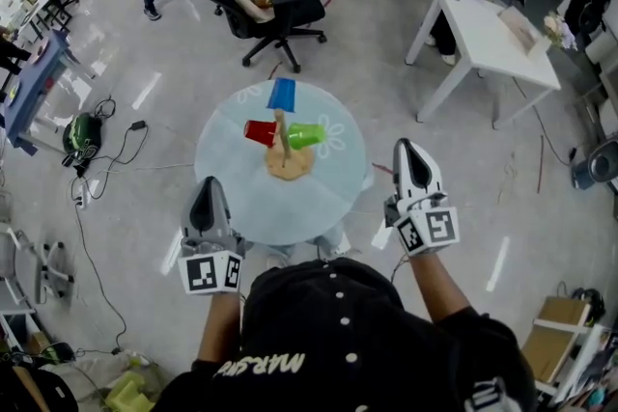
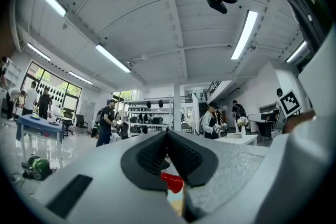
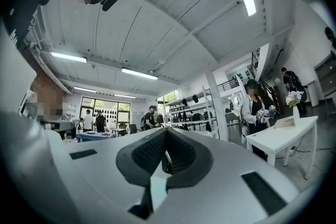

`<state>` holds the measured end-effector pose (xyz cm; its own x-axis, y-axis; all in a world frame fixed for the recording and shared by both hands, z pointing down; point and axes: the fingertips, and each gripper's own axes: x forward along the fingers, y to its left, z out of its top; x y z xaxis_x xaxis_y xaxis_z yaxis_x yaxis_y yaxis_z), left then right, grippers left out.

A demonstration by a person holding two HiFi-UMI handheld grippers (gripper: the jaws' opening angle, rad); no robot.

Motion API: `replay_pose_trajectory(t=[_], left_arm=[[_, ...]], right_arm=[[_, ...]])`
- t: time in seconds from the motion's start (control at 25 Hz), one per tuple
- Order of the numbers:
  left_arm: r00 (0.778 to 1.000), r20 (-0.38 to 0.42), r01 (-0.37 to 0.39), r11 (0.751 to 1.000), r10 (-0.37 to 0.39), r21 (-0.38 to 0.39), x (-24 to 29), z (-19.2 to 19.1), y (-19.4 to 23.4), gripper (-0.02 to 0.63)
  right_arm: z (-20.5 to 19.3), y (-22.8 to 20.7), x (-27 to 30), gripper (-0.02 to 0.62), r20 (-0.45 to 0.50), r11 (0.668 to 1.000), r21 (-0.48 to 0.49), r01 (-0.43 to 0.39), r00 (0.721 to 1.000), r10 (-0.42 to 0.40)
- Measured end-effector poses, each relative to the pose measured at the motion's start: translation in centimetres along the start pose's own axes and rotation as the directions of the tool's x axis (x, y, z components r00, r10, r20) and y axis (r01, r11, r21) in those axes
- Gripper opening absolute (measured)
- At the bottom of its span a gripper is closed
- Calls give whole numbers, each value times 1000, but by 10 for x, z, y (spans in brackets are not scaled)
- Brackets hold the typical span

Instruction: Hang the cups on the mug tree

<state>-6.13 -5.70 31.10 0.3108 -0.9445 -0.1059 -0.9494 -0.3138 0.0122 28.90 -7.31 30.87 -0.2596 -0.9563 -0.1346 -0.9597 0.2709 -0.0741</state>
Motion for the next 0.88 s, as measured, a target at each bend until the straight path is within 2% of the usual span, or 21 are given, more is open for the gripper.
replay_pose_trajectory(t=[0.32, 0.88], left_arm=[[999, -14, -44, 998, 44, 38, -16, -7, 6, -3], [1000, -2, -18, 998, 19, 54, -17, -3, 2, -3]], right_arm=[[-12, -1, -1, -2, -22, 1000, -14, -13, 1000, 13], [-20, 18, 6, 0, -26, 998, 8, -57, 998, 57]])
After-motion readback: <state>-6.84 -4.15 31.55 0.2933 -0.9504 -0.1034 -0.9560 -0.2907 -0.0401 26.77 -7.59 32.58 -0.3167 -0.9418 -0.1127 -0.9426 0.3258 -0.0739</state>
